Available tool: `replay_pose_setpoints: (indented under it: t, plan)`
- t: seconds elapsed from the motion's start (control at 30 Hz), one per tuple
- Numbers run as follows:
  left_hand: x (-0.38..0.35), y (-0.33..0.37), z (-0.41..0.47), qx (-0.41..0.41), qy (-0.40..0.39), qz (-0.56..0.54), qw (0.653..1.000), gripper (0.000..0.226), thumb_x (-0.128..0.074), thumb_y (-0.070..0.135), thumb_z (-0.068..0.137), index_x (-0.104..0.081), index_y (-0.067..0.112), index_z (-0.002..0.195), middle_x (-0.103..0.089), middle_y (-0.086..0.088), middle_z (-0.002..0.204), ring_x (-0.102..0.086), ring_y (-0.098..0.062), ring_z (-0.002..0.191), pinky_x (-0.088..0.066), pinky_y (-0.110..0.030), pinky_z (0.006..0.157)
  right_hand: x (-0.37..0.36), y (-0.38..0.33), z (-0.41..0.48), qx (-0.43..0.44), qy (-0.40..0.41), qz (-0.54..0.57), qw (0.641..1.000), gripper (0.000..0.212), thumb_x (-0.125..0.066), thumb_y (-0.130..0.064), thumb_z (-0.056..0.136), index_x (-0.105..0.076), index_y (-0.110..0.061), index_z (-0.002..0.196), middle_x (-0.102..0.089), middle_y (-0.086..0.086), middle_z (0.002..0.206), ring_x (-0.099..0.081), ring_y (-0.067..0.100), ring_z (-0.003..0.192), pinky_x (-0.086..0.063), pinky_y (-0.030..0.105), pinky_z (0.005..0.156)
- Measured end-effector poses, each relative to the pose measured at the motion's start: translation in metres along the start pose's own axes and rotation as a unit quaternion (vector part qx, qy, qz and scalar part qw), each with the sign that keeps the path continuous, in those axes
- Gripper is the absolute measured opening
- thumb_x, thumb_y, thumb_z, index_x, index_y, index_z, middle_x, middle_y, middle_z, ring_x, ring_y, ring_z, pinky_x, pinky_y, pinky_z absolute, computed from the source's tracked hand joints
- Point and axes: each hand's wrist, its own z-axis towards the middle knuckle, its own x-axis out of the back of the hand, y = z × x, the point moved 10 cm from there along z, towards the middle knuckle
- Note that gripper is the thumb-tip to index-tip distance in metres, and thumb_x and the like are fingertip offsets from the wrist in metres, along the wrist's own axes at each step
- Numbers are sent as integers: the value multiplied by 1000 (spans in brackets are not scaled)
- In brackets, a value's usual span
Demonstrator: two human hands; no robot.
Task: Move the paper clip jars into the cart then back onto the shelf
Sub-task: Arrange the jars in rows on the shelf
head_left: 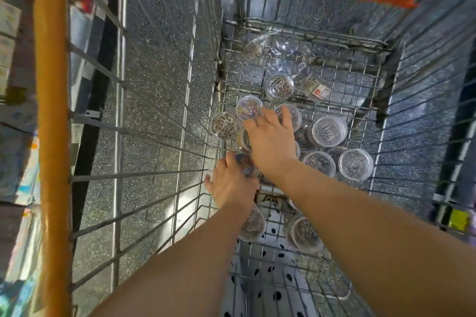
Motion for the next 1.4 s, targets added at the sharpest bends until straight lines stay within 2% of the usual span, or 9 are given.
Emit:
replay_pose_setpoints:
  t: [0.23, 0.33, 0.53, 0.73, 1.0, 1.1, 1.23, 1.33, 1.4]
  plan:
    - [43, 29, -13, -25, 12, -119, 993, 73, -67, 25, 80, -24, 21, 139, -37, -6, 133, -49, -22, 107, -48, -36, 89, 49, 19, -16, -49, 44, 50, 997, 48, -66, -26, 82, -48, -21, 126, -53, 5, 123, -42, 24, 126, 11, 43, 114]
    - [71, 56, -22, -76, 27, -180, 980, 69, -68, 20, 81, -29, 18, 137, -36, -5, 129, -42, -14, 95, -42, -24, 82, 84, 32, -26, -74, 55, 59, 994, 56, -68, -35, 79, -45, -22, 129, -50, 6, 126, -47, 24, 122, 5, 46, 115]
    - [147, 116, -53, -155, 100, -212, 960, 72, -73, 26, 73, -36, 17, 135, -39, -12, 126, -50, -31, 107, -47, -44, 88, 173, 63, -67, -147, 132, 96, 976, 62, -64, -45, 81, -40, -23, 134, -43, 4, 133, -43, 20, 125, -7, 48, 114]
    - [239, 178, -113, -292, 153, -226, 917, 69, -74, 29, 69, -43, 17, 129, -43, -10, 119, -50, -29, 102, -47, -37, 79, 271, 81, -143, -188, 263, 131, 937, 64, -68, -45, 71, -47, -25, 129, -47, 0, 124, -48, 21, 119, -19, 45, 109]
    - [334, 225, -242, -443, 171, -179, 861, 67, -69, 49, 73, -42, 21, 129, -42, -1, 117, -51, -18, 101, -43, -28, 80, 379, 77, -263, -111, 414, 234, 872, 70, -50, -55, 56, -59, -21, 117, -51, -2, 110, -55, 23, 103, -46, 41, 87]
    - [356, 224, -294, -472, 171, -180, 846, 70, -73, 52, 70, -41, 26, 127, -38, 7, 115, -50, -8, 97, -39, -19, 80, 403, 72, -300, -65, 426, 251, 867, 59, -69, -46, 62, -57, -24, 116, -45, -11, 105, -51, 14, 99, -44, 35, 88]
    - [387, 210, -366, -497, 209, -196, 820, 53, -75, 47, 70, -41, 44, 111, -44, 16, 111, -51, -1, 96, -36, -7, 73, 437, 56, -349, 15, 420, 247, 873, 65, -71, -36, 72, -48, -21, 131, -39, -13, 109, -44, 4, 96, -34, 14, 83]
    - [410, 189, -418, -497, 239, -214, 806, 41, -75, 48, 70, -44, 55, 97, -52, 22, 102, -54, 4, 93, -44, -16, 75, 463, 33, -391, 73, 435, 237, 866, 69, -71, -35, 75, -41, -24, 135, -37, -15, 113, -44, 1, 97, -33, 9, 77]
    - [423, 168, -445, -482, 257, -235, 804, 47, -73, 45, 73, -43, 48, 109, -56, 17, 107, -56, -4, 99, -47, -27, 83, 481, 14, -418, 120, 470, 242, 840, 67, -73, -35, 74, -44, -23, 133, -40, -17, 109, -49, -1, 95, -37, 4, 72]
